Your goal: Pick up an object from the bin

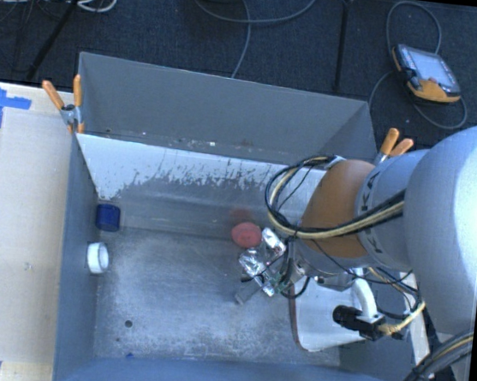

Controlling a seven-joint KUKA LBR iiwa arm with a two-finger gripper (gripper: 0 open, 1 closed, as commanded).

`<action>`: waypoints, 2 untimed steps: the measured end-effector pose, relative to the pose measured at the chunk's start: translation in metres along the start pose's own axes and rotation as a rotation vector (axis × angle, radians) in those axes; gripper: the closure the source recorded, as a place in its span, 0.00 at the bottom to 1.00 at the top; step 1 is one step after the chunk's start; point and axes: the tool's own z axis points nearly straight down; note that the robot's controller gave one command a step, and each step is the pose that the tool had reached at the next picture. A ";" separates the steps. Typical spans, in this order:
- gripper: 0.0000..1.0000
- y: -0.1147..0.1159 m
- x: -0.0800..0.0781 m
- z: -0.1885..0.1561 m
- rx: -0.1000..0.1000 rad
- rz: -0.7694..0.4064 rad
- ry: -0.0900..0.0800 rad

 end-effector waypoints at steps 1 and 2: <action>0.00 0.000 0.001 0.000 0.002 -0.007 0.000; 1.00 0.001 0.001 0.000 0.002 -0.009 0.001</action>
Offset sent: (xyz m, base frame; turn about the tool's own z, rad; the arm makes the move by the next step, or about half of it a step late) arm 0.0000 0.0000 0.0000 0.0000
